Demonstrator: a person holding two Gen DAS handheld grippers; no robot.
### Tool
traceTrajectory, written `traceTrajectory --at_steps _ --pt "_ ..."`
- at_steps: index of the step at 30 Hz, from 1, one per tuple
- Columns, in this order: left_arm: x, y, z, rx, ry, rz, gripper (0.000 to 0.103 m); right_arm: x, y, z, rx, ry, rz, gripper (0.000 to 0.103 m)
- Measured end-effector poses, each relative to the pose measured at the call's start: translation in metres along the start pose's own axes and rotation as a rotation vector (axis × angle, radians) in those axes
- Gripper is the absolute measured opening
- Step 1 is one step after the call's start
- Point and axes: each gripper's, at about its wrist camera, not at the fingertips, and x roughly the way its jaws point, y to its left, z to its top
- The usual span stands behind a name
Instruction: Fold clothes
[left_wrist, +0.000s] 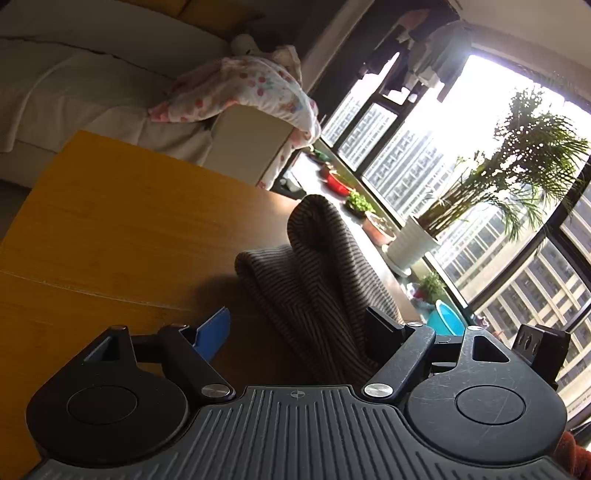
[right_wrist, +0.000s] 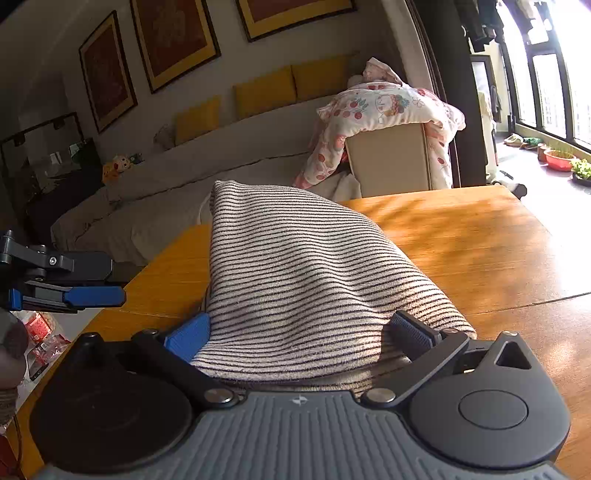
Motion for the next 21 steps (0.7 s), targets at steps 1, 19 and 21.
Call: traceTrajectory --at_steps 1,19,21 --pt "0.001 0.001 0.0 -0.005 0.0 0.007 0.083 -0.001 0.001 0.003 -0.014 0.02 0.001 0.103" --pt "0.006 0.001 -0.006 -0.009 0.012 0.074 0.084 -0.022 0.084 -0.025 -0.491 -0.203 -0.215 0.047" --pt "0.007 0.0 -0.006 -0.005 0.016 0.071 0.084 -0.019 0.078 -0.024 -0.455 -0.188 -0.222 0.049"
